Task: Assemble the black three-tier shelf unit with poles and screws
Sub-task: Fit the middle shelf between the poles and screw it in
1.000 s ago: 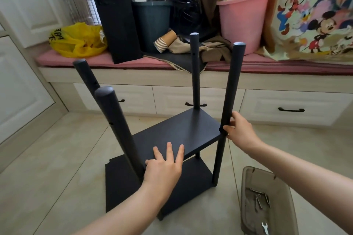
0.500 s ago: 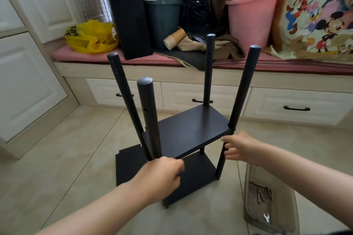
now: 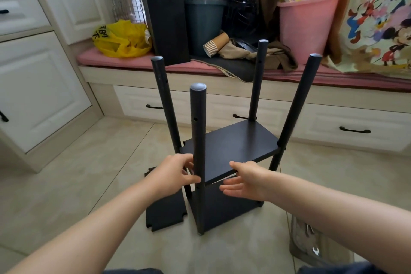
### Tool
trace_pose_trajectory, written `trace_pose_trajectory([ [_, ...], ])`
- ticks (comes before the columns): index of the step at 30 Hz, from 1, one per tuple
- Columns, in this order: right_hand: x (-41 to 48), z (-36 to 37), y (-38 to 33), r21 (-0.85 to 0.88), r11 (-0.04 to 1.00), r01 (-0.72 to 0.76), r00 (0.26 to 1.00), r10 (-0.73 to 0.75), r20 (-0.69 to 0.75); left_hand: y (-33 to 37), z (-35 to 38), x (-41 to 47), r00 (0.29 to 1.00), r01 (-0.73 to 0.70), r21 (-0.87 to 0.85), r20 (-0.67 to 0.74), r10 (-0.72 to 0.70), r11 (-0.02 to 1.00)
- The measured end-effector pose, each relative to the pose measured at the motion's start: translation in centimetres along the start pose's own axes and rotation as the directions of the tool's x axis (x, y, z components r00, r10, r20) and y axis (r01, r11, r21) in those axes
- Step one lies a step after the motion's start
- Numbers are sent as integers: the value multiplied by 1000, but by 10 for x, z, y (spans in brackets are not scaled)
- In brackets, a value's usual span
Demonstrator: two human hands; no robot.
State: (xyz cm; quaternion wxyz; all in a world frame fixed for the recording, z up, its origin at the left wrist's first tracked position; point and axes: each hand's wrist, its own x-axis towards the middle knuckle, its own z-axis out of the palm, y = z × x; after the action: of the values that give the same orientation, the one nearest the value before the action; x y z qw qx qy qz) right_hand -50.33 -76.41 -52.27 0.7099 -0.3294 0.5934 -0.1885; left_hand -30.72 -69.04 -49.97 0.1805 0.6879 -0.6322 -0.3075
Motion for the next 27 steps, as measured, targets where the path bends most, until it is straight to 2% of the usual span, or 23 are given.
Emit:
trace_pose_trajectory([
  [6, 15, 1, 6, -31, 999, 15, 998, -17, -58, 0, 7, 3, 995, -92, 15, -35, 92, 996],
  [12, 16, -16, 11, 32, 997, 75, 995, -73, -69, 15, 26, 2, 976, -218, 35, -20, 219, 975],
  [23, -3, -73, -1, -77, 988, 132, 991, -133, -4, 61, 63, 9, 933, -355, -40, -77, 351, 934],
  [27, -11, -90, 5, -62, 990, 129, 992, -129, 6, 77, 82, 11, 913, -401, 14, -79, 401, 916],
])
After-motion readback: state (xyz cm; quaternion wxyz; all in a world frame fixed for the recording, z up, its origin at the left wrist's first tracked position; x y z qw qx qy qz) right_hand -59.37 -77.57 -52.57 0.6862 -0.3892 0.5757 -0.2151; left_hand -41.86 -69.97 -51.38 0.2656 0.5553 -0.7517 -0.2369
